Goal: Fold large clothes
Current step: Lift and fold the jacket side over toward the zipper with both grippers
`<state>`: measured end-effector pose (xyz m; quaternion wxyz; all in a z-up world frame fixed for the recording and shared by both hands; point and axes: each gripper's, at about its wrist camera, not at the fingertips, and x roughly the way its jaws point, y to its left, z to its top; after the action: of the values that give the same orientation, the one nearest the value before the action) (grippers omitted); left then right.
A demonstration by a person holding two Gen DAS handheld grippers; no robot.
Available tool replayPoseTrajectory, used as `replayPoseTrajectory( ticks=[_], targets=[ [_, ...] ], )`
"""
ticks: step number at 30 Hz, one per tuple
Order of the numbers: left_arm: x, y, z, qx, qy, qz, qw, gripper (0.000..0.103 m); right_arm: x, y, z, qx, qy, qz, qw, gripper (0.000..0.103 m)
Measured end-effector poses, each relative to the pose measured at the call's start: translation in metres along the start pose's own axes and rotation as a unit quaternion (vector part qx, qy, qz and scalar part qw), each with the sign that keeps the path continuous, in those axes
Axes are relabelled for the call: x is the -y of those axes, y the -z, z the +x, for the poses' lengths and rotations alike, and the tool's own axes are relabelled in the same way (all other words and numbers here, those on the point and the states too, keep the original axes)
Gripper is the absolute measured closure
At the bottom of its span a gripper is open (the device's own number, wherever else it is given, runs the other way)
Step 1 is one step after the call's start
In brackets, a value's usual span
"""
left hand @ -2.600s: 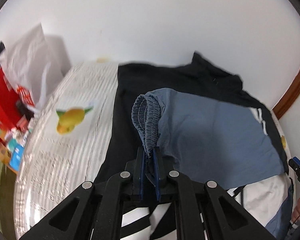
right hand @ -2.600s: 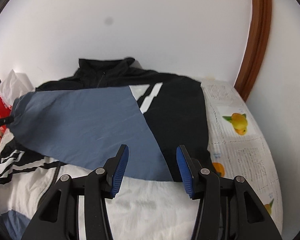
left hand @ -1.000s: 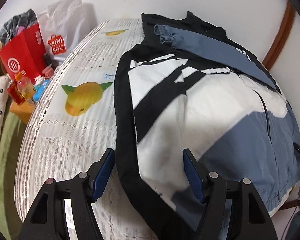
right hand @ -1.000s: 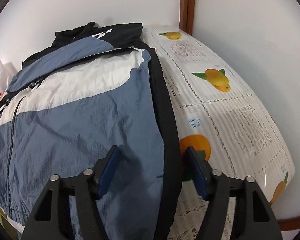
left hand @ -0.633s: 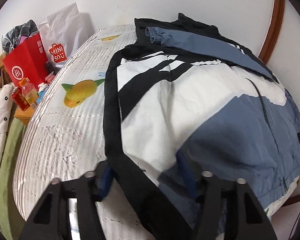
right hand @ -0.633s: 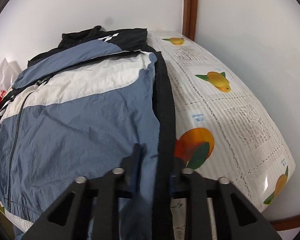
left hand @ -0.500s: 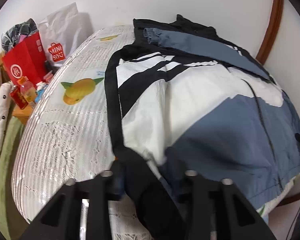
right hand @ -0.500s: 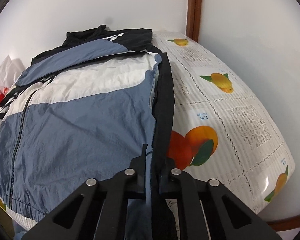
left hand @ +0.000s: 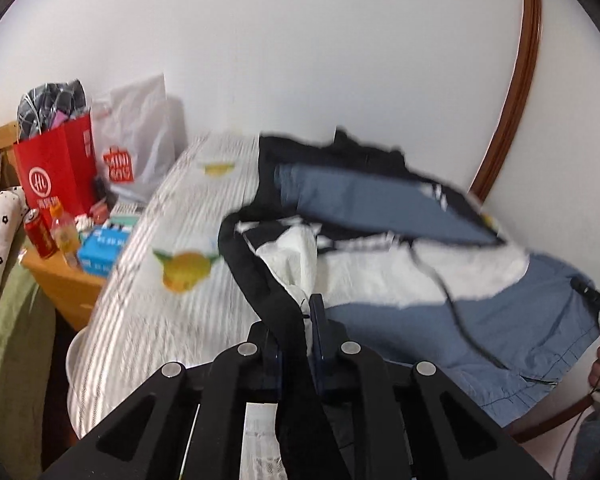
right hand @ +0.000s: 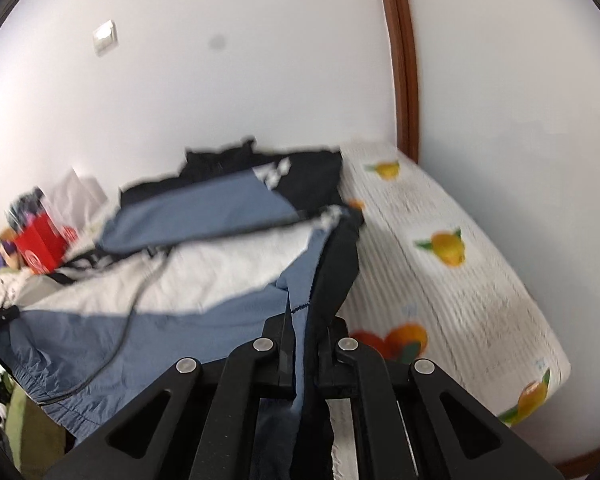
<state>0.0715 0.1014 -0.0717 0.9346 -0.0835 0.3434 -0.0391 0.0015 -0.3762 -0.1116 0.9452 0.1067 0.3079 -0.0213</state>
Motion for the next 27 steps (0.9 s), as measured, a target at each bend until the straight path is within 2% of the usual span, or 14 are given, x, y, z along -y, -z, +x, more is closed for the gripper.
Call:
replayPoseTrajectory(
  ticks=[5,10,17,27],
  targets=[
    [0.001,-0.034,-0.008,0.043,0.003,-0.002,0.9991,0.093,0.000,-0.032,-0.017,0.043,-0.016,0.012,0.999,0.099],
    [0.007,-0.068,0.007,0.058,-0.002,-0.008,0.9983,0.093,-0.003,-0.068,-0.009,0.061,-0.025,0.020,0.998,0.099],
    [0.013,-0.106,0.034,0.068,-0.025,-0.007,0.9973,0.093,-0.011,-0.115,0.028,0.067,-0.024,0.022,0.997,0.099],
    [0.019,-0.141,0.105,0.046,-0.058,0.006,0.9972,0.093,-0.019,-0.157,0.104,0.055,-0.013,0.017,0.998,0.099]
  ],
)
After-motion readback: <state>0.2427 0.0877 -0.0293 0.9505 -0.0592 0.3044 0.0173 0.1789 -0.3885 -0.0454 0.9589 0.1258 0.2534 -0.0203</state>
